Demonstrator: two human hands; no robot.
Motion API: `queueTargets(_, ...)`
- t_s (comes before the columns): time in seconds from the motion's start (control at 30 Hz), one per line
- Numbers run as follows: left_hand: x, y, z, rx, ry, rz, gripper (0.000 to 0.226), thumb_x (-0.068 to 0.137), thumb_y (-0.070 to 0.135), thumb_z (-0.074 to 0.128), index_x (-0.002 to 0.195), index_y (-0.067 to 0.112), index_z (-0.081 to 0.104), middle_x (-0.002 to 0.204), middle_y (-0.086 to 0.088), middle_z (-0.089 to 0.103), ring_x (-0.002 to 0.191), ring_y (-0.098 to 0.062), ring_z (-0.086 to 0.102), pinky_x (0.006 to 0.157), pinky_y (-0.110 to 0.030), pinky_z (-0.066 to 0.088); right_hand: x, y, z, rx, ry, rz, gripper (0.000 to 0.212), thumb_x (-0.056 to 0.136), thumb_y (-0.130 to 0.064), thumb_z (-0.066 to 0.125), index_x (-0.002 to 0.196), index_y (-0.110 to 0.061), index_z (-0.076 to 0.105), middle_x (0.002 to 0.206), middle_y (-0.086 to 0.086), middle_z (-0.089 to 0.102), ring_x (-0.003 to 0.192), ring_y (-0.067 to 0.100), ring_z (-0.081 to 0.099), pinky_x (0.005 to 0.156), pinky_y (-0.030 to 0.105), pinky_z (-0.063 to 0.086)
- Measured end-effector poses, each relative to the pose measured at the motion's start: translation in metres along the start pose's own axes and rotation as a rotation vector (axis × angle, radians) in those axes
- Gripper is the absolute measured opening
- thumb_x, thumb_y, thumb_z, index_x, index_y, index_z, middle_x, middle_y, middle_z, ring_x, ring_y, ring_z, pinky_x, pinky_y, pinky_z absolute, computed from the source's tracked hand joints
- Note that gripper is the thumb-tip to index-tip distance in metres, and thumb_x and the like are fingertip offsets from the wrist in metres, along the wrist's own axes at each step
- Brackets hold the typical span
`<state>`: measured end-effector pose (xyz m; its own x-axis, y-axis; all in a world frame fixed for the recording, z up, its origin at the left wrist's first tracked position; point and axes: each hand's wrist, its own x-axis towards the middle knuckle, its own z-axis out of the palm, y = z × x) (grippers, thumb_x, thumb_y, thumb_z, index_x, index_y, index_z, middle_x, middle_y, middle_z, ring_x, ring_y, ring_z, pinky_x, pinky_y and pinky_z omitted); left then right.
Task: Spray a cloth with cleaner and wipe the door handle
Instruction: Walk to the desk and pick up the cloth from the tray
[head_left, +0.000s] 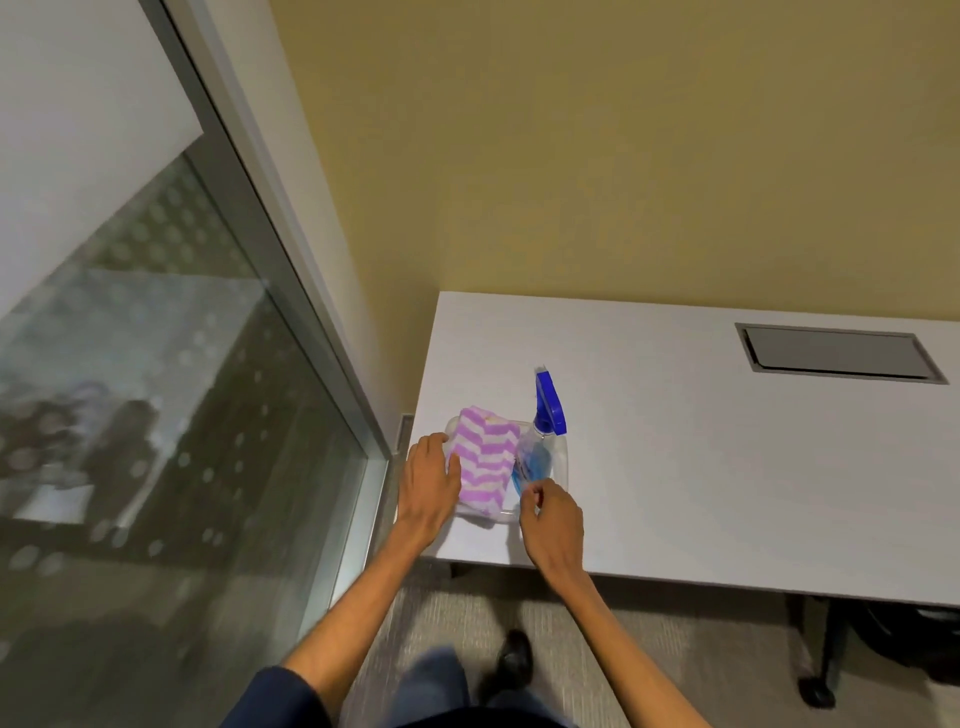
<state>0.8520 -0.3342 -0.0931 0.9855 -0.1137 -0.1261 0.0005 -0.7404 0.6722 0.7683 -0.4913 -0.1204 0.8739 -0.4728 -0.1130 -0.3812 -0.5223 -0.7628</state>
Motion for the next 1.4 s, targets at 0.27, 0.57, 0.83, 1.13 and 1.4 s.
queueTargets(0.27, 0.023, -0.006, 0.007, -0.059, -0.154, -0.016, 0.043, 0.103, 0.029, 0.048, 0.14, 0.006, 0.045, 0.142, -0.015, 0.054, 0.128, -0.029, 0.054, 0.11, -0.039, 0.046, 0.014, -0.035, 0.027, -0.127, -0.141, 0.072, 0.039, 0.102, -0.042, 0.038, 0.119, -0.012, 0.058, 0.121, 0.007, 0.066, 0.113, 0.021, 0.061, 0.106, 0.036, 0.044)
queueTargets(0.57, 0.052, -0.005, 0.021, 0.176, -0.203, -0.029, 0.044, 0.105, 0.033, 0.041, 0.143, 0.01, 0.042, 0.146, -0.013, 0.044, 0.134, -0.026, 0.041, 0.112, -0.038, 0.041, 0.031, -0.049, 0.06, -0.248, -0.202, 0.266, 0.043, 0.104, -0.039, 0.031, 0.138, -0.016, 0.043, 0.139, 0.006, 0.055, 0.13, 0.027, 0.049, 0.11, 0.039, 0.03)
queueTargets(0.83, 0.067, -0.005, 0.036, 0.221, -0.277, -0.151, 0.05, 0.103, 0.041, 0.044, 0.141, 0.009, 0.044, 0.149, -0.016, 0.034, 0.141, -0.031, 0.034, 0.119, -0.046, 0.034, 0.045, -0.049, 0.067, 0.098, -0.199, 0.479, 0.048, 0.101, -0.036, 0.047, 0.141, -0.013, 0.038, 0.142, 0.01, 0.052, 0.131, 0.03, 0.05, 0.108, 0.039, 0.04)
queueTargets(1.13, 0.074, -0.012, 0.017, -0.097, -0.189, -0.173, 0.044, 0.099, 0.039, 0.055, 0.128, 0.006, 0.055, 0.134, -0.017, 0.051, 0.127, -0.03, 0.049, 0.11, -0.047, 0.045, 0.043, -0.069, 0.049, 0.352, -0.155, 0.463, 0.059, 0.095, -0.031, 0.061, 0.144, -0.012, 0.035, 0.144, 0.01, 0.049, 0.132, 0.029, 0.049, 0.11, 0.043, 0.044)
queueTargets(1.4, 0.06, 0.009, -0.045, -1.179, -0.295, -0.353, 0.042, 0.087, 0.041, 0.063, 0.122, 0.017, 0.062, 0.111, -0.006, 0.076, 0.101, -0.026, 0.074, 0.071, -0.032, 0.062, 0.033, -0.118, 0.016, 0.527, -0.151, 0.319, 0.048, 0.092, -0.031, 0.065, 0.133, -0.022, 0.042, 0.127, 0.001, 0.056, 0.117, 0.019, 0.058, 0.094, 0.035, 0.056)
